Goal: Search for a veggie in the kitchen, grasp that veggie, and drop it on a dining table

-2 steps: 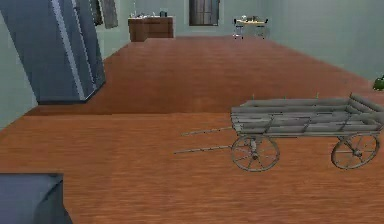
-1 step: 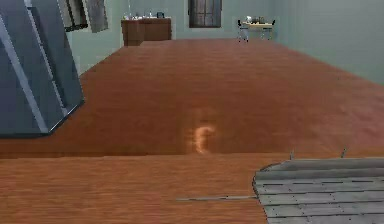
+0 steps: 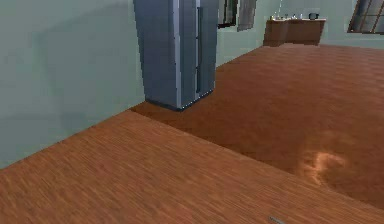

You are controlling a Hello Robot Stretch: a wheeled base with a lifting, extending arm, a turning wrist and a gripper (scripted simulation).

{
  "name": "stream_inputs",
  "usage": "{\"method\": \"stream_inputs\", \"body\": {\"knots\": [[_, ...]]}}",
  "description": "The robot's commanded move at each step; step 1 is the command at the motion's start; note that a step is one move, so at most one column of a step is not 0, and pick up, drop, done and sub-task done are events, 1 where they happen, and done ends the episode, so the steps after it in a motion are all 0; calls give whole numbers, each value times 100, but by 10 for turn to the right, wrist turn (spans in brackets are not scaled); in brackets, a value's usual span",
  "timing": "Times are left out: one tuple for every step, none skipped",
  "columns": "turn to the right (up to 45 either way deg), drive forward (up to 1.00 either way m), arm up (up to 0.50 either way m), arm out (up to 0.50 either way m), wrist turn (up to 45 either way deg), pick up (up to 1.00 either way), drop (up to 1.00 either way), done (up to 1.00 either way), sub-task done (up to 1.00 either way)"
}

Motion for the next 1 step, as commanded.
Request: {"method": "stream_inputs", "body": {"knots": [[0, 75, 0, 0, 0, 0, 0, 0, 0]]}}
